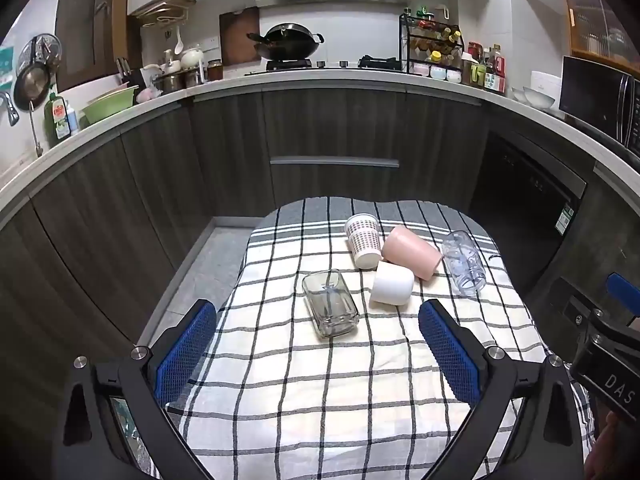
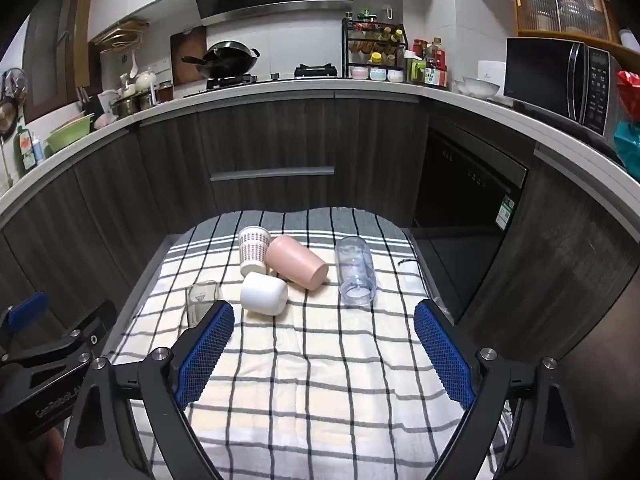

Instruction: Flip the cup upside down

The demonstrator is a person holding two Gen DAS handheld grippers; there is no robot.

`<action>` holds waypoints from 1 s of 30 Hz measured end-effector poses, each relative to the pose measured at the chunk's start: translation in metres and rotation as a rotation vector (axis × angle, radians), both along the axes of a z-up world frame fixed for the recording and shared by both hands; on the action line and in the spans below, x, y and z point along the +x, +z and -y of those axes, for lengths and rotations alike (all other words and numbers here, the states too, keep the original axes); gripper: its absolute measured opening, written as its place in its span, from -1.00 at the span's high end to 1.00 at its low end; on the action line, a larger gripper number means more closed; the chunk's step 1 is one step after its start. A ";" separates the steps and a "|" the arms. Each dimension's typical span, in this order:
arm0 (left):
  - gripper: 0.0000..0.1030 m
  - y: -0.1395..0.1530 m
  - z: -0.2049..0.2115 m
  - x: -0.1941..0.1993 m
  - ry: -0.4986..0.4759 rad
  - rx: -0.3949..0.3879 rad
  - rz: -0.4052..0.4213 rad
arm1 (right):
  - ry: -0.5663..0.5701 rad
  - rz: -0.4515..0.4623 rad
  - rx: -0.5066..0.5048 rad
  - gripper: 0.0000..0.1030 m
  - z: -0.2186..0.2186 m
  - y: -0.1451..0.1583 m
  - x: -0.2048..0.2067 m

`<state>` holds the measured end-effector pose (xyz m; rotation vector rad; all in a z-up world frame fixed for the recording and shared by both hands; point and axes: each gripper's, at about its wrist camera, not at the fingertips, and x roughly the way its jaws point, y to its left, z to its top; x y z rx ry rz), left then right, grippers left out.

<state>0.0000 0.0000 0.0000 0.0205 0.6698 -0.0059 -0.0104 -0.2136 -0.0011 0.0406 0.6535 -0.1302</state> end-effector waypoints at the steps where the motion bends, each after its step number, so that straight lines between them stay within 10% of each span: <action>1: -1.00 0.000 0.000 0.000 -0.002 0.002 0.001 | -0.001 0.000 0.001 -0.78 0.000 -0.001 0.000; 30: -1.00 0.008 -0.005 -0.002 -0.003 0.009 0.005 | 0.009 -0.003 0.006 -0.78 -0.003 0.007 -0.001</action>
